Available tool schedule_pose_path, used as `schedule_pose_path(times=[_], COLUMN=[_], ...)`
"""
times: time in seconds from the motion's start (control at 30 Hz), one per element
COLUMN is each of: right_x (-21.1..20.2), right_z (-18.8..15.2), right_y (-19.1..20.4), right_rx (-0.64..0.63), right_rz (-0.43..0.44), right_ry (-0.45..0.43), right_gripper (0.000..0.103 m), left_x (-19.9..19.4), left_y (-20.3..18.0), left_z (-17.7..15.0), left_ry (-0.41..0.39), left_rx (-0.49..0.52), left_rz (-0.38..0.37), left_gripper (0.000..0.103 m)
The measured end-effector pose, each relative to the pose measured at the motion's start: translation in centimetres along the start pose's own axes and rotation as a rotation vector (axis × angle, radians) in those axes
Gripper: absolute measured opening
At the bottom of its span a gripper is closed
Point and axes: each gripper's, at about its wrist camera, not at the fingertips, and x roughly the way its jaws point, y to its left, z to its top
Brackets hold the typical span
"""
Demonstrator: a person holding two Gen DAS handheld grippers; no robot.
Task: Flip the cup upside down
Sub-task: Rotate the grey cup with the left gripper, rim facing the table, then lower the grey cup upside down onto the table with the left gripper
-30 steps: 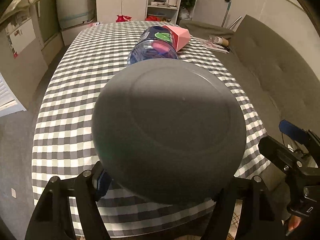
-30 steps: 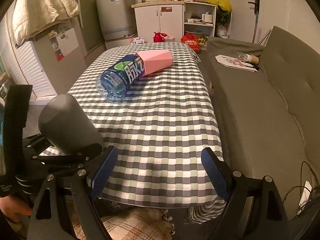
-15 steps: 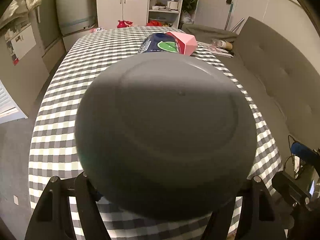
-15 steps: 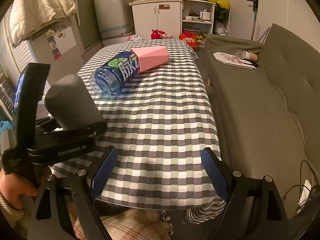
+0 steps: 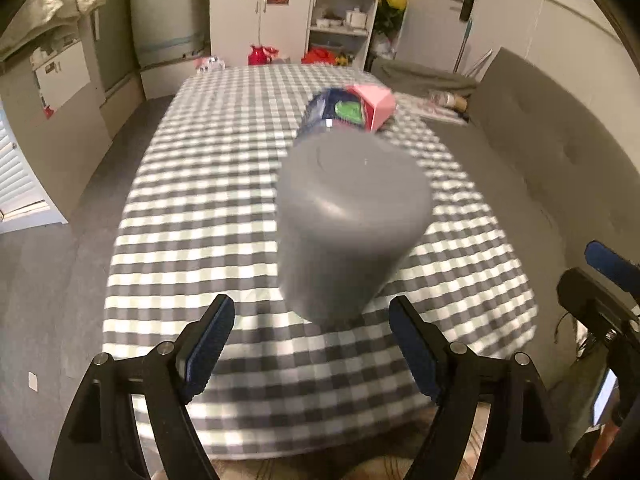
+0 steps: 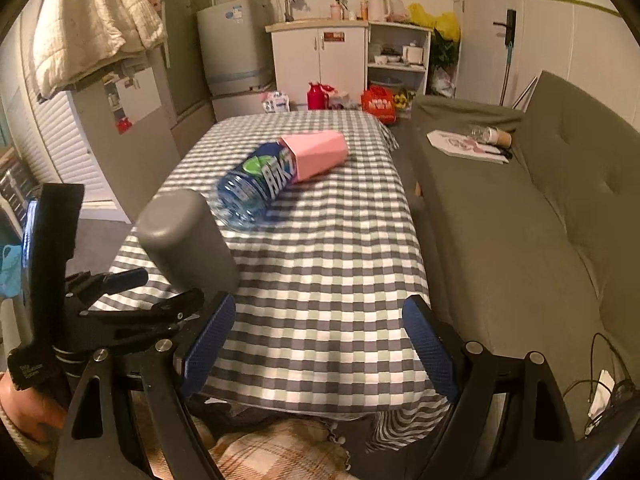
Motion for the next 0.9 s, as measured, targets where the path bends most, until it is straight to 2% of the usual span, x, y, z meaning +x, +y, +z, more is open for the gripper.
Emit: schedule_pose_path(times=[0.1, 0.23, 0.27, 0.3, 0.33, 0.43, 0.5, 0.57, 0.7, 0.9], right_x=[-1.4, -2.8, -3.0, -3.3, -3.4, -3.6, -3.6, -3.6, -3.4, -2.9], right_z=[0.1, -0.2, -0.3, -0.3, -0.4, -0.5, -0.7, -1.0, -1.9, -2.5], right_y=[0.4, 1.3, 1.5, 1.8, 2.0, 2.8, 3.4, 3.8, 4.2, 4.5], right_rx=[-0.002, -0.01, -0.013, -0.018, -0.023, -0.032, -0.029, -0.029, -0.02, -0.029], right_rz=[0.002, 0.007, 0.009, 0.006, 0.004, -0.002, -0.005, -0.005, -0.019, -0.031], right_ry=[-0.035, -0.094, -0.102, -0.114, -0.125, -0.165, -0.195, -0.216, -0.258, -0.272], right_gripper=[0.086, 0.086, 0.086, 0.086, 0.087, 0.093, 0.098, 0.103, 0.103, 0.103], left_x=[-2.3, -5.8, -6.4, -7.1, -7.8, -9.4, -9.7, -9.8, -10.0, -11.1], left_y=[0.4, 0.8, 1.0, 1.2, 1.4, 2.4, 3.0, 3.5, 4.2, 5.0], left_z=[-0.3, -0.5, -0.6, -0.7, -0.9, -1.3, -1.4, -1.6, -2.6, -4.2], left_ry=[-0.061, -0.183, -0.211, -0.241, -0.275, -0.352, -0.372, -0.382, -0.411, -0.472], left_rx=[-0.006, 0.013, 0.019, 0.021, 0.019, -0.001, -0.018, -0.027, -0.029, -0.062], left_rz=[0.007, 0.045, 0.05, 0.062, 0.073, 0.074, 0.086, 0.106, 0.134, 0.158], left_gripper=[0.082, 0.082, 0.084, 0.091, 0.094, 0.095, 0.101, 0.101, 0.101, 0.101])
